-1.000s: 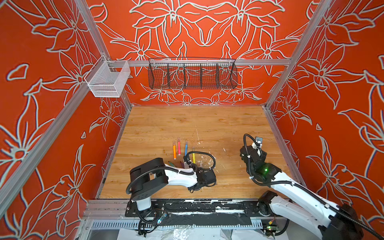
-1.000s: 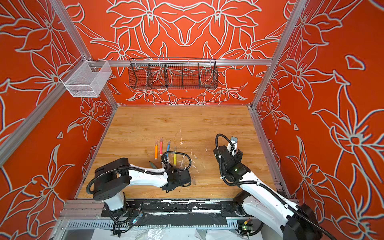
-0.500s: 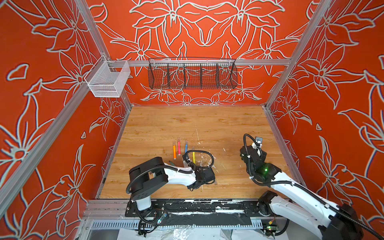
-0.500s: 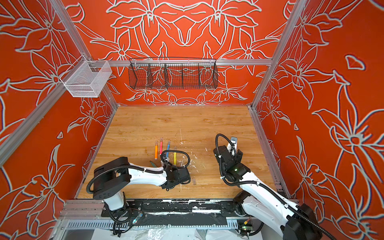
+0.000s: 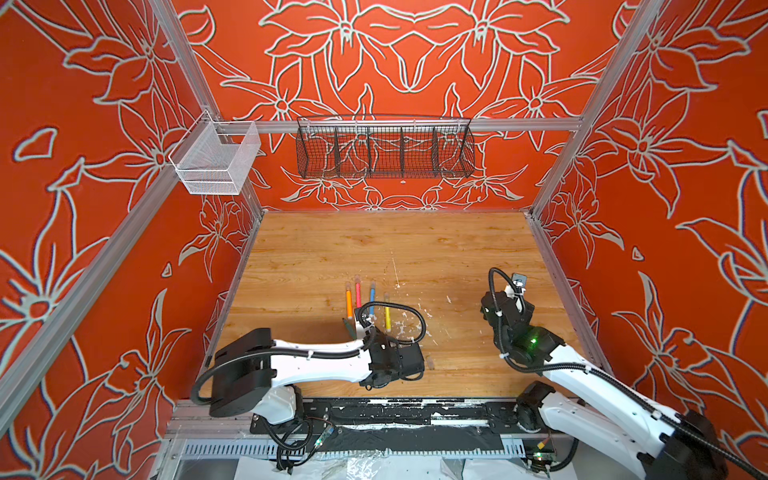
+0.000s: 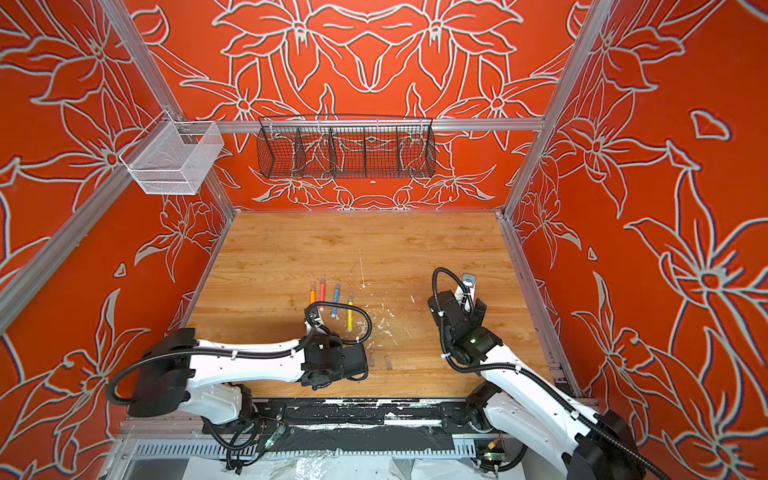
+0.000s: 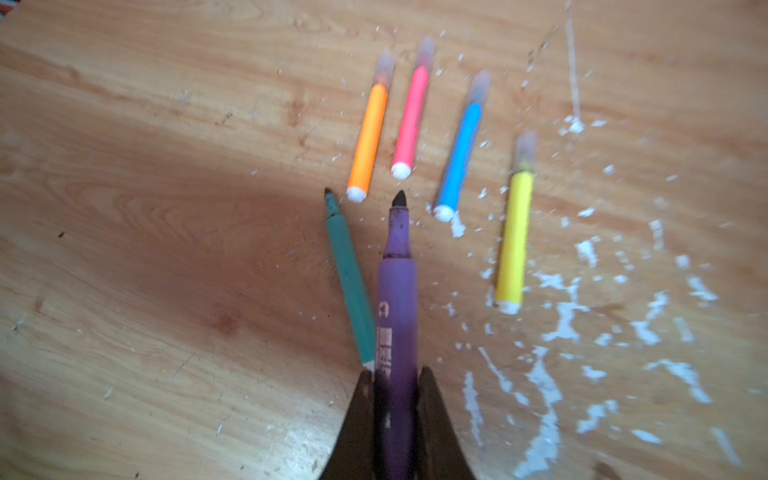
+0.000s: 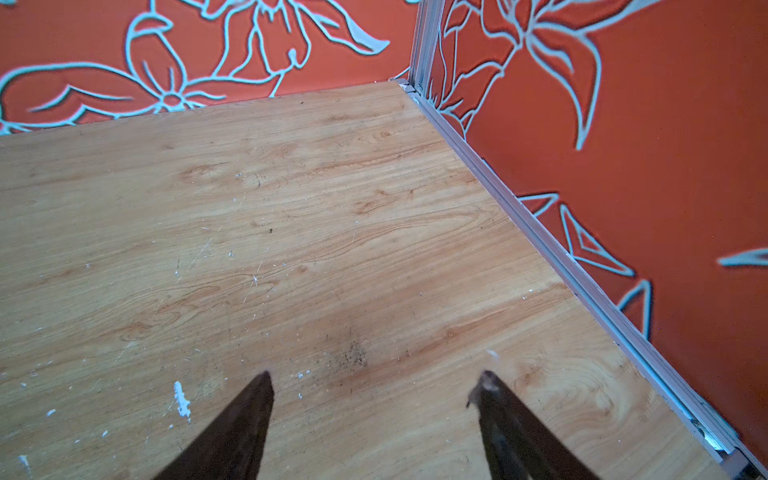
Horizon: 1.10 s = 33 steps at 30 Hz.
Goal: Insert the pens into the pen caps
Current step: 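Close the left gripper on the purple marker and lift it, then raise the purple marker upright with the left gripper while the right gripper swings toward it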
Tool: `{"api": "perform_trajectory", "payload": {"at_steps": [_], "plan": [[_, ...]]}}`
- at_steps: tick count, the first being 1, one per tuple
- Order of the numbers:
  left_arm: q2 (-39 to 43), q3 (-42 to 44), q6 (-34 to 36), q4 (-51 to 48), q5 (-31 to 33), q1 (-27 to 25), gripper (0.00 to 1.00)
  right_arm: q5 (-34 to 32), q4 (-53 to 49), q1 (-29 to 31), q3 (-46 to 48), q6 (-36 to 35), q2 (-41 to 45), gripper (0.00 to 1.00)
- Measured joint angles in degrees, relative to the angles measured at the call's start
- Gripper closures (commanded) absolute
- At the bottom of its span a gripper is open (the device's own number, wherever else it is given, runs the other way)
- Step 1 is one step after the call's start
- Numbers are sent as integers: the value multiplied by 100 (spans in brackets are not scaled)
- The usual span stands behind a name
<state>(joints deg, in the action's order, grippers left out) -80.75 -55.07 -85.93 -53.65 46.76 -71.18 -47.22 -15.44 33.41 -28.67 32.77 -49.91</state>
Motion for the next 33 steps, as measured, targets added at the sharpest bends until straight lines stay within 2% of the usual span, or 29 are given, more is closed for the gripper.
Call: {"api": "perform_trajectory", "payload": {"at_steps": [2,5,7,10,12,14,18,22,28,33], "plan": [[452,-186,750,186,160,4,100,208,-234,0,-98,129,-68,26],[1237,-98,2015,1141,173,13,100,1064,-544,-9,-382,424,-33,27],[1818,496,2791,2262,-116,11,100,1840,-509,-9,-483,542,177,24],[2448,1891,3711,3908,-837,4,100,2953,-365,9,-505,754,551,23],[2514,2476,4207,4389,-1314,-4,100,3585,-227,70,-503,914,623,25],[2522,2599,4588,4592,-1615,-42,100,4059,-90,188,-505,1043,603,25],[2599,2603,5195,5477,-1996,-173,100,4693,116,588,-492,1303,560,23],[2710,2710,5549,6063,-2282,-208,100,5012,560,960,-275,1615,791,20],[2726,2916,5855,6553,-2739,-236,100,5121,931,1429,-168,1878,774,21],[2551,2916,5958,6767,-2903,-278,100,5123,1121,1543,-136,1993,721,27]]}}
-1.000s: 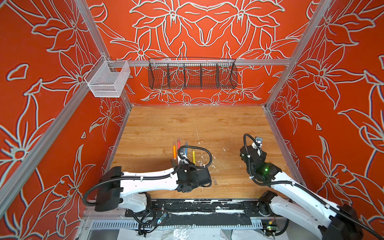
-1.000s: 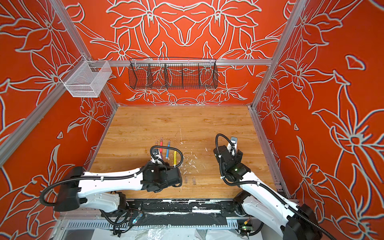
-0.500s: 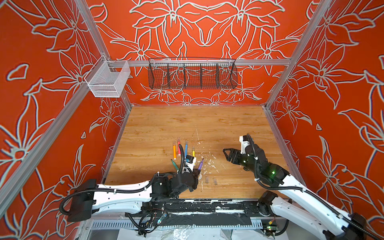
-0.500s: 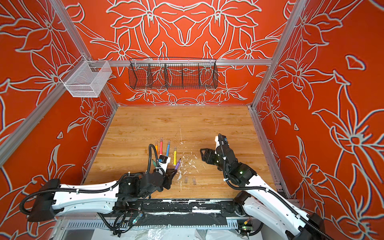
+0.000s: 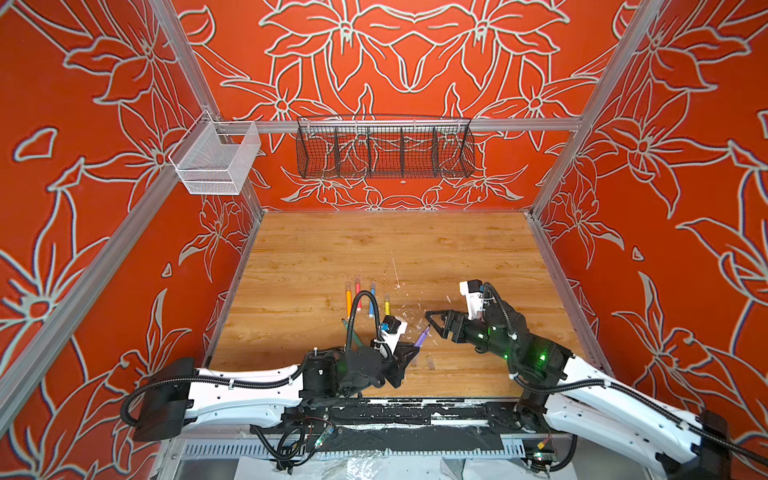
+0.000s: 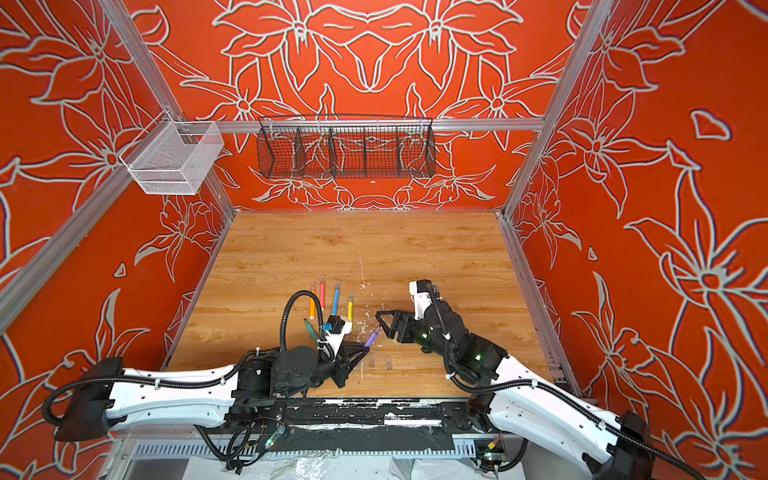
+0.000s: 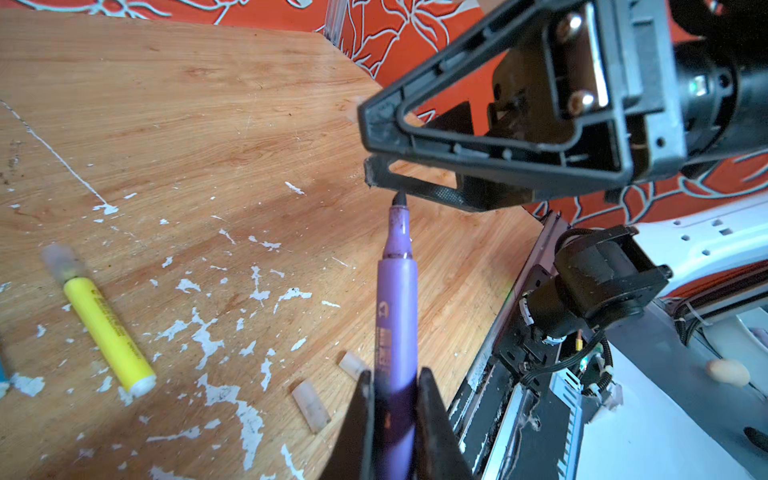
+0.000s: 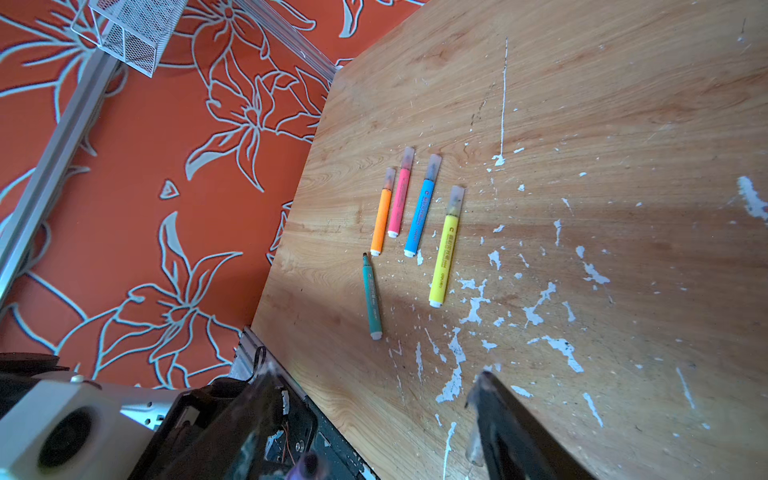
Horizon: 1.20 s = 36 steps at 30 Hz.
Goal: Insert the pens into the pen caps
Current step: 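Raise the purple marker upright with the left gripper while the right gripper swings toward it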
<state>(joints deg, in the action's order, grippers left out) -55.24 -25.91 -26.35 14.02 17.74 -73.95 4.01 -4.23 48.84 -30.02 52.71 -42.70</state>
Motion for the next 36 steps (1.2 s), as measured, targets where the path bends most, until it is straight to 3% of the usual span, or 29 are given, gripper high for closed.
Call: {"api": "perform_trajectory", "payload": {"at_steps": [4,18,22,26,32,36], "plan": [[-190,-22,44,76,-33,-4,100,-2,59,7,11,63,0,34],[-345,-33,35,269,144,-4,100,17,387,284,94,304,-332,39],[-382,-33,11,382,219,-4,100,0,492,509,94,361,-420,48],[-446,-33,-17,468,267,-4,100,-57,566,710,96,424,-507,67],[-518,-33,-66,538,315,-4,100,-166,623,822,96,503,-575,84],[-577,-35,-94,540,321,-4,71,-236,682,894,96,581,-619,99]]}}
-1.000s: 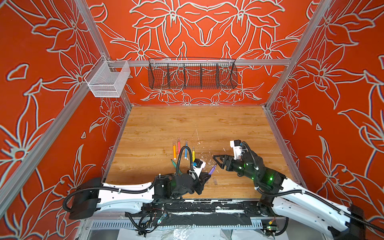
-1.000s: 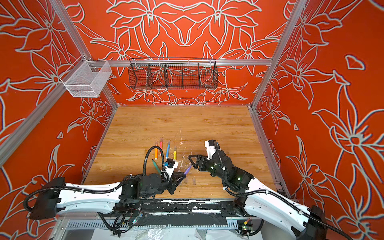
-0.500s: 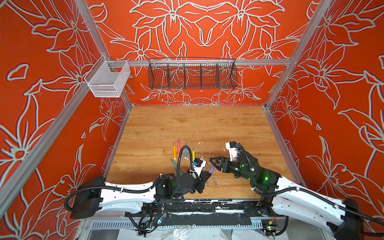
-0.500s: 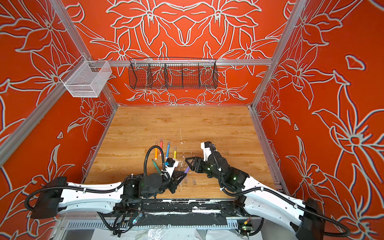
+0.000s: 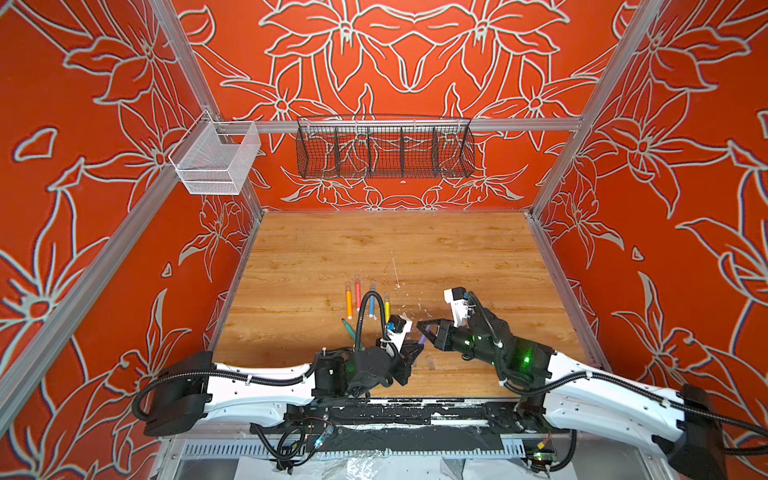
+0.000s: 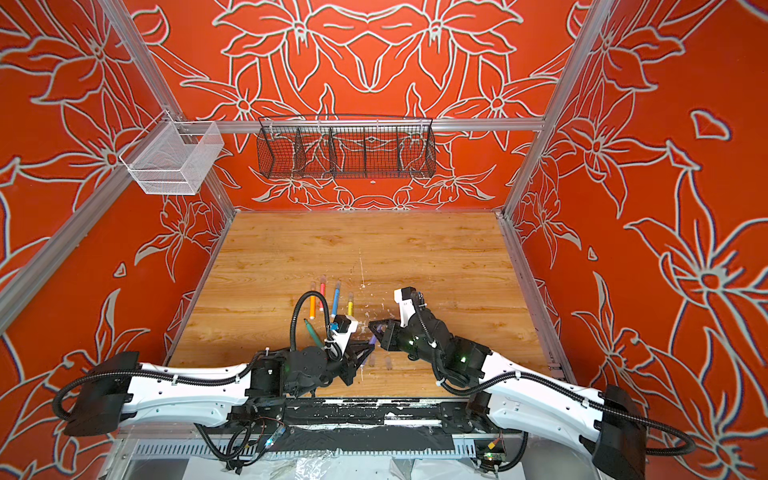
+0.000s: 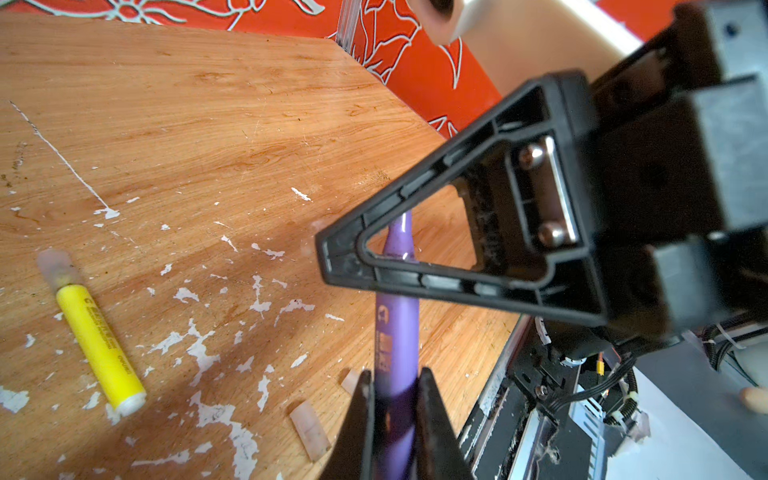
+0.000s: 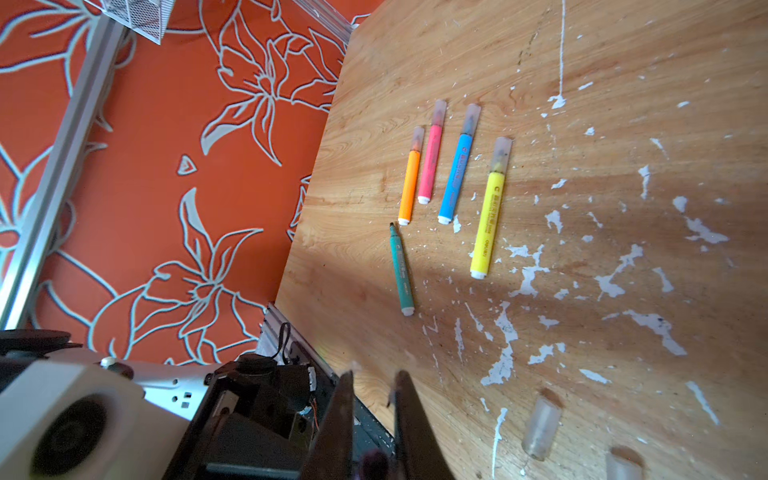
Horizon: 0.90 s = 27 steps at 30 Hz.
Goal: Insert the pens into the pen caps
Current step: 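Raise the purple marker upright with the left gripper while the right gripper swings toward it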
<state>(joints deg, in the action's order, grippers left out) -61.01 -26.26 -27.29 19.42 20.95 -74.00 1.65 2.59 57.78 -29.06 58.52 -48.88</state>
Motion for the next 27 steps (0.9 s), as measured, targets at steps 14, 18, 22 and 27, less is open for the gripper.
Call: {"api": "perform_trajectory", "payload": {"at_steps": [14,18,22,27], "plan": [[-474,-116,94,140,0,-11,71,-256,72,374,-7,175,96,100],[-549,-295,190,236,-33,-74,100,-356,57,369,0,160,481,81],[-516,-350,166,260,2,-68,100,-461,-66,387,-2,162,761,45],[-280,-343,59,-129,247,-52,100,-490,-249,459,-103,201,664,33]]}}
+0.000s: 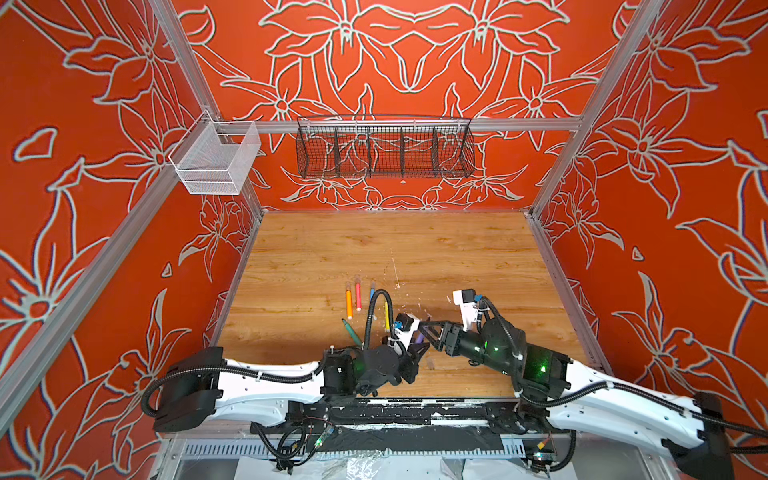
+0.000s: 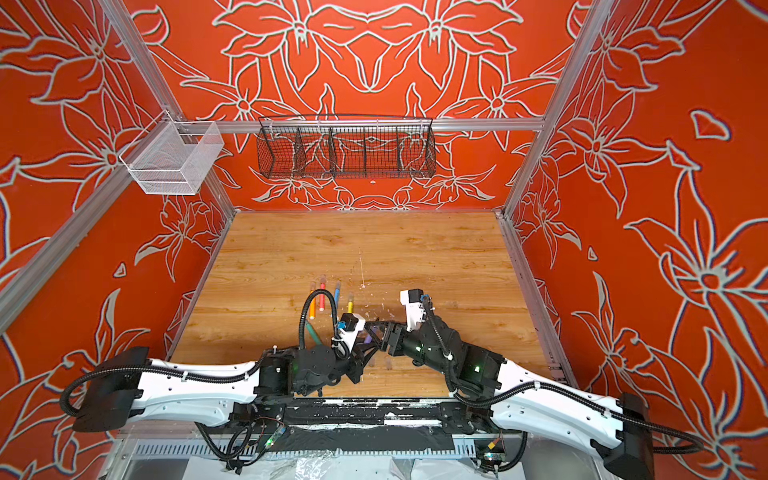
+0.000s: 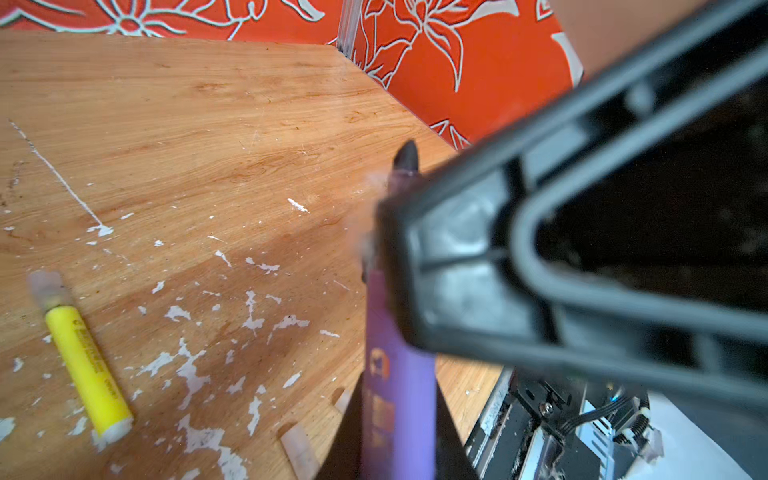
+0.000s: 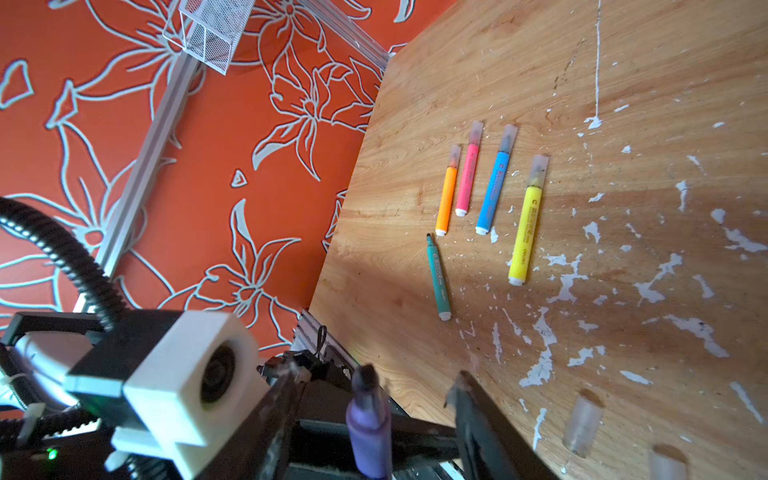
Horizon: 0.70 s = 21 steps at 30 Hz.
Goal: Insert the pens into the pen caps
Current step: 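Raise the purple marker upright with the left gripper while the right gripper swings toward it, then lower the right gripper over a clear cap near the robot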
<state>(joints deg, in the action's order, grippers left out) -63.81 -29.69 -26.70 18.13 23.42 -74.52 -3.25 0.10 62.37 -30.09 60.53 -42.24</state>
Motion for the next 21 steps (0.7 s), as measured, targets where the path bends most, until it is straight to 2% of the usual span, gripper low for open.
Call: {"api": "perform_trajectory", "payload": {"at_steps": [5,11,18,21], "plan": [[369,0,-146,-490,240,61,100,-96,-195,26,-385,-94,-374,28],[931,44,-398,-1049,437,334,100,-566,-466,35,-531,-339,-422,22],[1443,319,-741,-1659,483,859,100,-1408,-922,35,-496,-452,-651,25],[1561,262,-933,-2218,584,859,100,-1716,-1497,35,-643,-533,-949,39]]}}
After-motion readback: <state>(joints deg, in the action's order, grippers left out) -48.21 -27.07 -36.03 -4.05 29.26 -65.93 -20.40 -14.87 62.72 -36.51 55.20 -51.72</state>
